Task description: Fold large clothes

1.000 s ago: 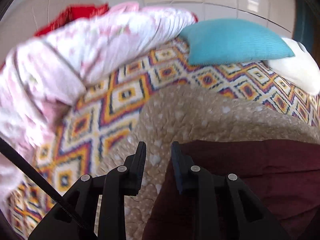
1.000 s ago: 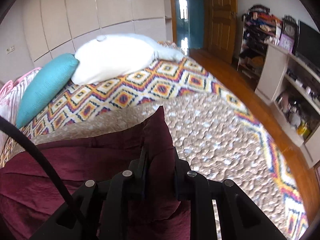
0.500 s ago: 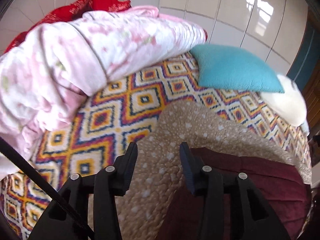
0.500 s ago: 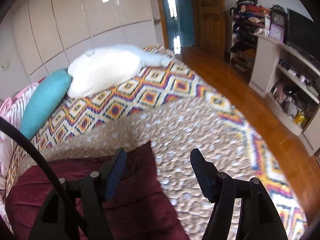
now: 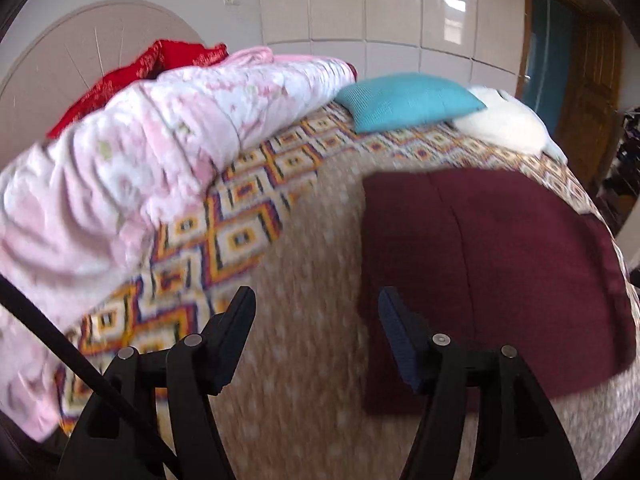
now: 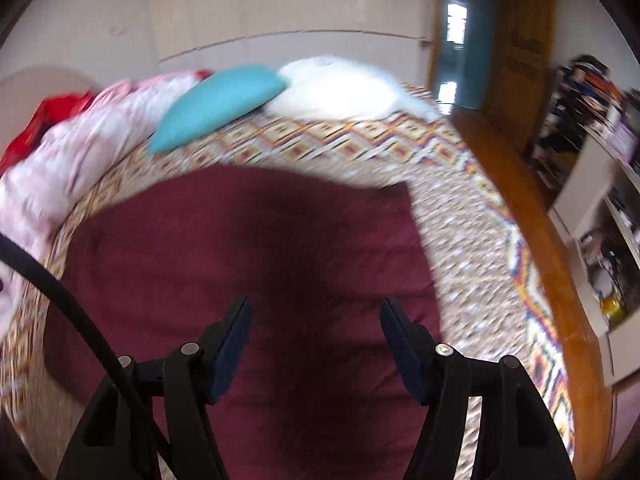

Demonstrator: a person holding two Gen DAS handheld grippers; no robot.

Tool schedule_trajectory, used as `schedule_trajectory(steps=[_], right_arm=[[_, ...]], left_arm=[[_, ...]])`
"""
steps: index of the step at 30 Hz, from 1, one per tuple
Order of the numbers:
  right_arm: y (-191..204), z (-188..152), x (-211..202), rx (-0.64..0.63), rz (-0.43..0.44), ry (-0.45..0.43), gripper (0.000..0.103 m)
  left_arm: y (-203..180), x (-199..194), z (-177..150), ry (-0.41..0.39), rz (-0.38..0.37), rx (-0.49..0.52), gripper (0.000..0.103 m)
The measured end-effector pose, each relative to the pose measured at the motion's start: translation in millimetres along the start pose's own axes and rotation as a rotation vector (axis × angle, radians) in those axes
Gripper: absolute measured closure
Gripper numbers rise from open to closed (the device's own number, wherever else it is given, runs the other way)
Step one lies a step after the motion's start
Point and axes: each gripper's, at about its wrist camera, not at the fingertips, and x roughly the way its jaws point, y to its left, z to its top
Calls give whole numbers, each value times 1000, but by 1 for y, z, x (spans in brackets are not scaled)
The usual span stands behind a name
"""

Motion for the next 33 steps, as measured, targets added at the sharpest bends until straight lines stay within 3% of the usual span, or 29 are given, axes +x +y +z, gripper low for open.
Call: schedule_trajectory(steps=[4,6,9,13,16,21,24,27,33], right_arm=[[55,-33,17,-26,92,32,41],[75,-38,33,-56,88,46,41],[103,-29,67,-98,16,44,41],[102,2,96,-31,-30,35,36],[99,19,116,-27,-73,78,24],[84,21,75,47,-20,3,23],[68,-11,22,68,69,-39,22],[54,-59,-16,43,86,-48,22],[23,-182,-52,15,-39,-24,22]], left_arm=[[-10,-21,-69,60,-60,-11,40],[-18,-31,-95,67,-86,-9,40],[-29,-40,-129,81,-118,-10,39],[-47,-38,-162,80,-129,28,38],[-61,-33,-177,92,-89,91,38],[-70,-45,-194,79,-104,115,38],[-76,-51,-205,73,-86,140,38],[-81,-53,-214,103,-112,135,38],[-99,-55,-237,153,-148,137,38]])
